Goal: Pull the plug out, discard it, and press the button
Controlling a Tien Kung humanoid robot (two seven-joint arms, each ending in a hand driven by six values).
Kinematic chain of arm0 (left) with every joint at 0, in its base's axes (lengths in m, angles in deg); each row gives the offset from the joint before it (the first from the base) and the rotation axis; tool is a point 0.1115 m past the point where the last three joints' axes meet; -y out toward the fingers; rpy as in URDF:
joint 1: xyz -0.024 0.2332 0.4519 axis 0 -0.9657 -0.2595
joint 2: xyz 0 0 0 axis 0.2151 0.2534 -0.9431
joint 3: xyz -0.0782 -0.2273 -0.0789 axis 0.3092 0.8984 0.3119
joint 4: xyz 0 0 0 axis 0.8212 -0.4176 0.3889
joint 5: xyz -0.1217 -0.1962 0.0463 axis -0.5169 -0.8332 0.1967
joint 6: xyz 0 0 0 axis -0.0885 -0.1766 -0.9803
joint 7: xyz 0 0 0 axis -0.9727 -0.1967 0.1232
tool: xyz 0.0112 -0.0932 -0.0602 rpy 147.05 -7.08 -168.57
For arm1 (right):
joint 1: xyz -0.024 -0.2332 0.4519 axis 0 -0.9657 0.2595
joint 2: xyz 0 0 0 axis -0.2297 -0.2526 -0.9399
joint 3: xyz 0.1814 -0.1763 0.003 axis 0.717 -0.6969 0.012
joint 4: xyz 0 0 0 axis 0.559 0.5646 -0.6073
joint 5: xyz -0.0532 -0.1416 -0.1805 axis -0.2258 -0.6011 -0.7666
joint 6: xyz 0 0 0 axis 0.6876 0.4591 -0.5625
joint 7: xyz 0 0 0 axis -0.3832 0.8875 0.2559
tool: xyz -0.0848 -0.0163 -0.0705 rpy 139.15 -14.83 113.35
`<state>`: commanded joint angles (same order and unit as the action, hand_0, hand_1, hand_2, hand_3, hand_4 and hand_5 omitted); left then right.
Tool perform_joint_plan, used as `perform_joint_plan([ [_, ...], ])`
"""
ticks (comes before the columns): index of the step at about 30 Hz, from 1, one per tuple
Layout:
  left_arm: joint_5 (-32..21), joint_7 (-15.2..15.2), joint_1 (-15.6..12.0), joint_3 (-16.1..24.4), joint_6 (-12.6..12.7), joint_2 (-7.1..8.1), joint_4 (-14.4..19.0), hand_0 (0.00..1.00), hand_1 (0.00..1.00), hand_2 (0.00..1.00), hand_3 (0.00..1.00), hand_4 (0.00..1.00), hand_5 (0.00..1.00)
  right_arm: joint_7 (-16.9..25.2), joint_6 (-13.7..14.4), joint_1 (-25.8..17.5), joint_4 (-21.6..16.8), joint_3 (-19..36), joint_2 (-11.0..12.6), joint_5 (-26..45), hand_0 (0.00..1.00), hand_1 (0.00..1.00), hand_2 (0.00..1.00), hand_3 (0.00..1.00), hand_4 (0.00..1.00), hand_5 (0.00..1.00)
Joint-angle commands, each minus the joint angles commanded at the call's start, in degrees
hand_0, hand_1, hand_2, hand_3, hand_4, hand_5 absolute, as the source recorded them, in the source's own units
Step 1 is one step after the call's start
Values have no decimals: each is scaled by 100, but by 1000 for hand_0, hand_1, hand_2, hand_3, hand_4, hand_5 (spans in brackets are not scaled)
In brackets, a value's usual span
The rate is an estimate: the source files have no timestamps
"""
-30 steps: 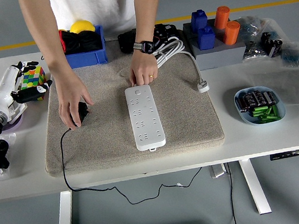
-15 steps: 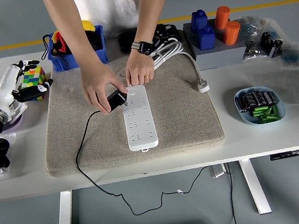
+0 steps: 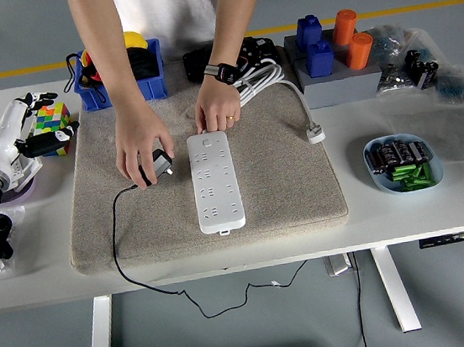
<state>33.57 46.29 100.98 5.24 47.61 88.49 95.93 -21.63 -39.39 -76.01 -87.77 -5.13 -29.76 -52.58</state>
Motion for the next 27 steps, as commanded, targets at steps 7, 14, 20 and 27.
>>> perform_joint_plan([
  [7,6,2,1,18,-1,-3,-6,869,884,824,792,764,278,11,-29,7,3,-8,16,9,751,670,658,622,684,501],
  [14,8,3,-6,34,-2,-3,-11,869,883,823,792,763,277,19,-42,9,4,-26,12,23,751,670,658,621,685,498],
  [20,10,6,0,34,-5,12,-25,869,884,824,792,763,275,18,-38,21,7,-55,24,32,751,670,657,623,687,498],
  [27,9,10,-13,-1,-13,15,-66,869,883,823,792,762,274,16,1,46,8,-54,19,33,752,670,657,622,689,500],
])
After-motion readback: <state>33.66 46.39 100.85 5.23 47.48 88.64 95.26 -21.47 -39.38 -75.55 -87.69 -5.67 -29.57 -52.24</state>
